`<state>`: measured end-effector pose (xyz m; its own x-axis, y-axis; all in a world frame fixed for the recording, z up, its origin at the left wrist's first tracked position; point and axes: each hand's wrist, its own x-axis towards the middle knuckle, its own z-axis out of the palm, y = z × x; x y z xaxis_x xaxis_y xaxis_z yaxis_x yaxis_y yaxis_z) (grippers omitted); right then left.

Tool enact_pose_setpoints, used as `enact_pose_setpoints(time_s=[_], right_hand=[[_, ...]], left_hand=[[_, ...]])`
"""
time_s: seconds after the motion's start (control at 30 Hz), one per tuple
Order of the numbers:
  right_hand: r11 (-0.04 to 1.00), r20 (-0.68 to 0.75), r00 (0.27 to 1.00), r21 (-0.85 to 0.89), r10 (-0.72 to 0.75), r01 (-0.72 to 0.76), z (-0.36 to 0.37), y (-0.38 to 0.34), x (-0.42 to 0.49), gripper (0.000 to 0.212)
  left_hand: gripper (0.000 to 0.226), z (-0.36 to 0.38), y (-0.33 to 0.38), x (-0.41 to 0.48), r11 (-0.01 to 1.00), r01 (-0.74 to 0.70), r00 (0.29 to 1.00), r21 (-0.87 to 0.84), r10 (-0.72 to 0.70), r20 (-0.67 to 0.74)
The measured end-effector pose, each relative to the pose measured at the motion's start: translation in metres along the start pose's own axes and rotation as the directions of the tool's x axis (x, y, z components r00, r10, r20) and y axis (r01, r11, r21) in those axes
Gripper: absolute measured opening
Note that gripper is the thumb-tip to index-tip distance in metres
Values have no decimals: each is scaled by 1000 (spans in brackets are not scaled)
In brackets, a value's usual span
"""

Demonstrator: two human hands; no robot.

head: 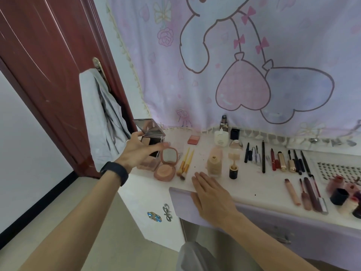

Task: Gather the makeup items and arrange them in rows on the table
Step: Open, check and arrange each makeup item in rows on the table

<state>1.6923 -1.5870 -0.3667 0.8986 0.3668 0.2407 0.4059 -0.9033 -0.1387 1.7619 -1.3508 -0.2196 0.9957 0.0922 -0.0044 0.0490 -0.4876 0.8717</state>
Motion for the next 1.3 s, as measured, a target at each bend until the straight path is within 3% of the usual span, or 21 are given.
enact_pose_setpoints(time_s=[0.4,0.6,0.73,1.2,1.3], right_hand=[[996,-110,991,-60,-74,68,19,12,9,54],[993,-127,987,-73,-97,88,24,17,12,53],[996,-134,988,-61,-77,69,32,15,11,54],[999,-127,991,-37,-39,35,37,12,11,57],[999,-150,988,-32,-27,23,36,11,11,56]], left_hand=[[133,8,12,105,984,72,997,164,-68,-31],[131,44,12,164,934,122,991,335,-131,6],[117,66,1,195,862,138,983,488,-181,42],[98,108,-30,246,822,166,979,545,-202,7],[111,116,-30,251,781,177,978,598,-205,-21]])
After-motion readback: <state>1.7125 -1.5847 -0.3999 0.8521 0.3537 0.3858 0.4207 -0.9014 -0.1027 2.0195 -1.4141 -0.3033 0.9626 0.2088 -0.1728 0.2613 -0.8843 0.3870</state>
